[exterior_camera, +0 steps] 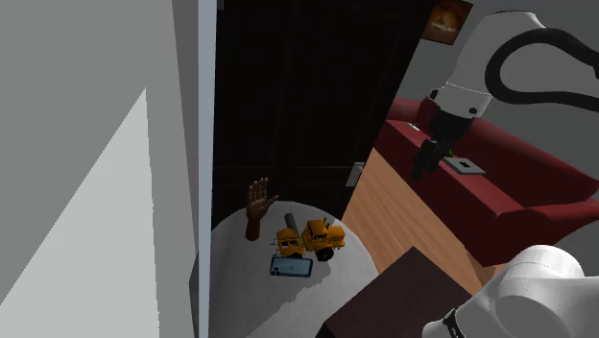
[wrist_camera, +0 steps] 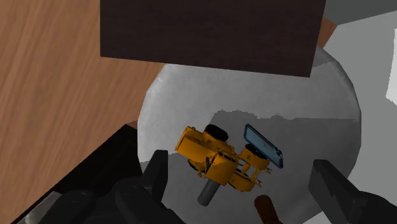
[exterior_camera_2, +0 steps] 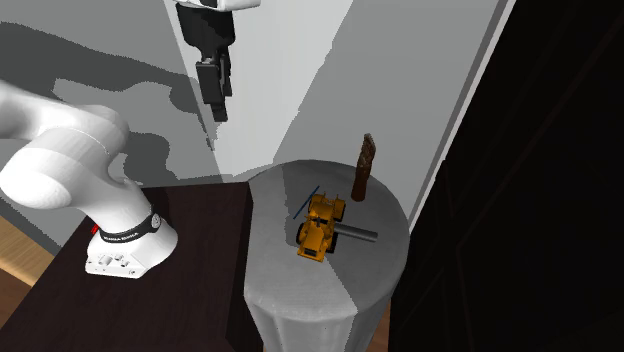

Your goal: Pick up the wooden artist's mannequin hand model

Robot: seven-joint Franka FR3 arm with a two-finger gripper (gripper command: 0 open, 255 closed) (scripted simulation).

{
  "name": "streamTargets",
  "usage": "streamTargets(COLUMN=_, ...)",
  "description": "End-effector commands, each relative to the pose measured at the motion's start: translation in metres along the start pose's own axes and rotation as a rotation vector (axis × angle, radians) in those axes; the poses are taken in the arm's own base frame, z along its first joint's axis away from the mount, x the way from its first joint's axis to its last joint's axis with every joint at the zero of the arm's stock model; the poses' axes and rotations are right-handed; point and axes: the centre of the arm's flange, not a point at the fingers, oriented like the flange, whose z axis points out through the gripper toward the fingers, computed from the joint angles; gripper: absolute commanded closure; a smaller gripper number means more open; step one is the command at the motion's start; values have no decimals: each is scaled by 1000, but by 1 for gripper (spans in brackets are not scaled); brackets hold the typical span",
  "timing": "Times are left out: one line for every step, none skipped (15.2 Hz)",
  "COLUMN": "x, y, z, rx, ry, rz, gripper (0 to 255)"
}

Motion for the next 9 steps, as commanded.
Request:
streamTargets(x=0, y=0, z=0, rx=0, ry=0, rz=0, gripper=0)
streamTargets(x=12, y=2, z=6, rx=12, ry=-5, rz=-13, gripper=0)
streamTargets(x=25, y=4, z=13, rx=23, ry=-11, rz=-26, gripper=0)
streamTargets(x=37, y=5, z=20, rx=35, ry=-16, rz=-39, gripper=0)
streamTargets(x=49, y=6, z=26, rx=46, ry=-21, rz=-52, gripper=0)
streamTargets(x=62, y=7, z=33, rx=58, ry=-27, rz=-65, gripper=0)
streamTargets(x=74, y=8, z=40, rx=69, ry=-32, rz=-78, gripper=0)
streamTargets(x=86, y=9, z=47, rx=81, ry=-37, rz=-92, gripper=0)
streamTargets(x=98, y=9, z=54, rx=93, ry=-43, rz=-105, gripper=0)
